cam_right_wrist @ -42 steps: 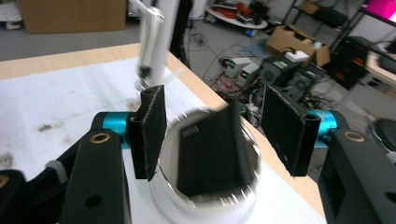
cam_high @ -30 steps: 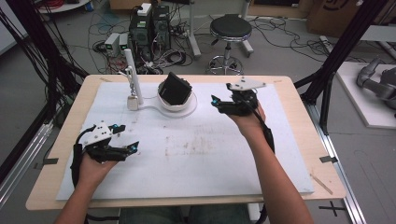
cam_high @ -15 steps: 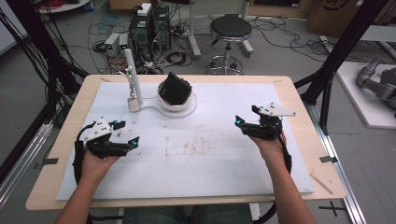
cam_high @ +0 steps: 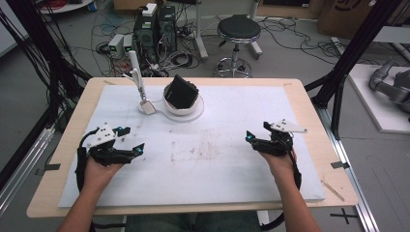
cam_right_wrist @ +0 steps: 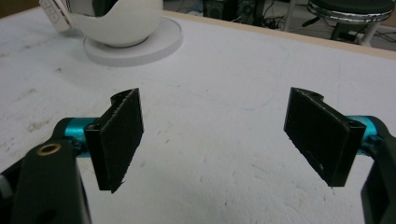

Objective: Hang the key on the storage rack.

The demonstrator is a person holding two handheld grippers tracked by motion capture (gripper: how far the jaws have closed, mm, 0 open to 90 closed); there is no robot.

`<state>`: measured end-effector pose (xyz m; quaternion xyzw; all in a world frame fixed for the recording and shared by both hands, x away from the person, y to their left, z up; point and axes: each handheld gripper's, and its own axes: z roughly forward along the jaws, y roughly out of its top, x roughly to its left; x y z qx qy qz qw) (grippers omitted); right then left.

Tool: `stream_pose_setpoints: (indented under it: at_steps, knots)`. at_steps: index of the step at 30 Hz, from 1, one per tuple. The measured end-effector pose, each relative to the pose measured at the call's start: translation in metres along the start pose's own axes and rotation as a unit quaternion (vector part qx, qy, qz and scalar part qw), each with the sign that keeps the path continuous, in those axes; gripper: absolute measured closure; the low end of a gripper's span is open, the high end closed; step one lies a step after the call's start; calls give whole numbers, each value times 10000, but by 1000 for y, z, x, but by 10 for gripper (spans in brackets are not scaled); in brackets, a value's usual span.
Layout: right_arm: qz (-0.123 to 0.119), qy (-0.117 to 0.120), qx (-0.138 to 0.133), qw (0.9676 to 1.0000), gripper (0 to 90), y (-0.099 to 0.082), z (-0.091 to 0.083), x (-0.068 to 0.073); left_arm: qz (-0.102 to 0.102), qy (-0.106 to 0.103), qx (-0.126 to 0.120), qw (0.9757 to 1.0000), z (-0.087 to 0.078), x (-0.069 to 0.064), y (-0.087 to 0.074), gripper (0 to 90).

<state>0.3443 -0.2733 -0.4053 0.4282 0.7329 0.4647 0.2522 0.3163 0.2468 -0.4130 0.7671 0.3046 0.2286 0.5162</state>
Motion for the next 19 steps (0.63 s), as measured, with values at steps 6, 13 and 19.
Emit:
stream_pose_setpoints:
  at_steps: [6, 13, 19]
  knots:
    - [122, -64, 10, 9999, 201, 0, 5, -6, -25, 76, 9, 10000, -10, 0, -4, 175]
    - [241, -124, -8, 9996, 201, 0, 11, -11, -46, 134, 47, 9999, -18, 1, -8, 175]
    - [231, -118, -10, 9997, 202, 1, 13, -10, -64, 152, 43, 9999, -20, 2, -9, 175]
